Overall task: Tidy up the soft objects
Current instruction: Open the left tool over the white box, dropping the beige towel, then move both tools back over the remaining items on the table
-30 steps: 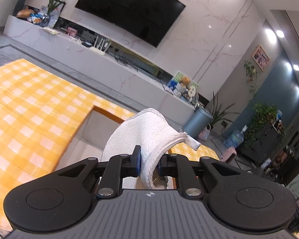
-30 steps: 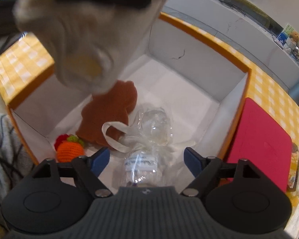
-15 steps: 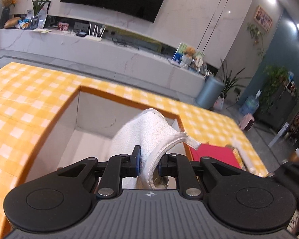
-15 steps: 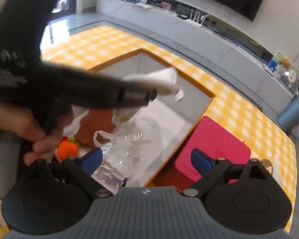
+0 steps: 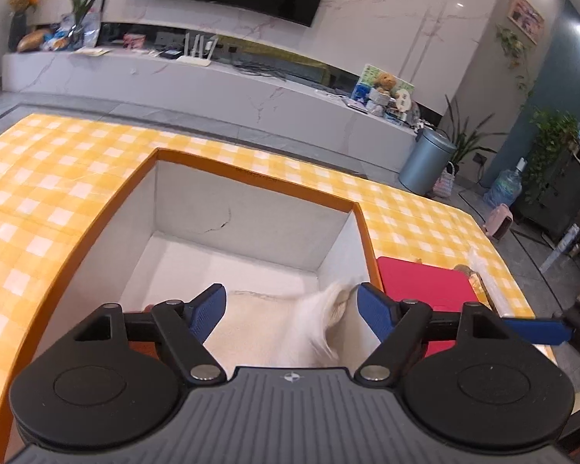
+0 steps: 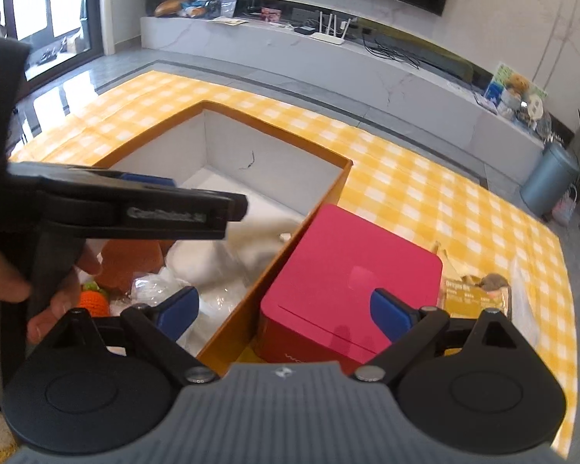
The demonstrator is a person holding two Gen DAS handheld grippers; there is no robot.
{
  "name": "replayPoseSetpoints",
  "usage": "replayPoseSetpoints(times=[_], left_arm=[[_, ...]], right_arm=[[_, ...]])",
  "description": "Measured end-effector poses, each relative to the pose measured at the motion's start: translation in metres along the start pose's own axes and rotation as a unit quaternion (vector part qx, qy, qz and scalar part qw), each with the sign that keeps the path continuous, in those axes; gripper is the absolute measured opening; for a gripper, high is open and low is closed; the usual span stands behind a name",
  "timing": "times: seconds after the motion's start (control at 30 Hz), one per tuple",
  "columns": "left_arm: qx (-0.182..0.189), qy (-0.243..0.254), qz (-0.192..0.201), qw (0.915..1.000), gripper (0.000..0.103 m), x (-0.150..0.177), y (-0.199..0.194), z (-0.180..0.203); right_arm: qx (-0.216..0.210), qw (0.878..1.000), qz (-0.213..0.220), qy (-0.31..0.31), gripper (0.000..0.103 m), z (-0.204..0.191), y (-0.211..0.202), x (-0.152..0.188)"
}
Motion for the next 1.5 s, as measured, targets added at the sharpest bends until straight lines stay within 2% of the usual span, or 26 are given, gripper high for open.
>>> replayPoseSetpoints(times=[0.17,0.23,0.33,0.43,0.57,0.63,0.9,1.03,1.23,1.37,1.5], left_arm=[[0.012,-0.067,0.002,0.9977,0.093,-0.004,-0.007,-0.012],[0.02,-0.064,-0.006,0.9977,0.093,-0.007,-0.011,-0.014],[0.04,-0.079,0.013,0.996,0.093,-0.012,-0.021,-0.017],[0.043,-0.087,0.018,0.9951,0.093,-0.014,-0.026,-0.016],[0.017,-0.071,0.015,0.9972,0.093,-0.014,-0.026,-0.013],[0.015,-0.067,0.012,0.9976,0.093,-0.014,-0.027,-0.011],[0.018,-0.014,0.043,0.9988,0.093,-0.018,-0.043,0.007],[0.031,0.007,0.051,0.9982,0.094,-0.018,-0.043,0.022],[0.04,0.04,0.049,0.9972,0.094,-0.014,-0.039,0.052],[0.02,0.101,0.046,0.9936,0.093,-0.009,-0.034,0.079],[0.034,0.152,0.04,0.987,0.093,0.004,-0.028,0.109]], right_arm=[[-0.005,1.0,-0.007,0.0,0.094,-0.001,0.007,0.004],[-0.007,1.0,-0.007,-0.003,0.094,-0.003,0.007,0.005],[-0.008,1.0,-0.006,0.001,0.094,-0.001,0.007,0.006],[-0.012,1.0,-0.004,0.009,0.094,0.0,0.009,0.004],[-0.019,1.0,0.004,0.01,0.094,-0.002,0.01,-0.003],[-0.009,1.0,0.021,0.005,0.094,-0.001,0.009,-0.009],[-0.001,0.997,0.057,0.044,0.094,0.014,0.005,-0.02],[0.018,0.995,0.078,0.057,0.094,0.03,-0.005,-0.01],[0.037,0.991,0.085,0.095,0.094,0.07,-0.019,0.011],[0.055,0.988,0.079,0.121,0.095,0.1,-0.025,0.027],[0.086,0.982,0.082,0.147,0.098,0.133,-0.033,0.04]])
Point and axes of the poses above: each gripper's, at about its wrist camera, not at the fingertips, and y roughly the way its jaws point, z to its right, x to its underside, the point moved 7 cm from there along y, roughly the way its jaws point, and after that the axes turned 7 degrees about x, right-handed, at the moved point
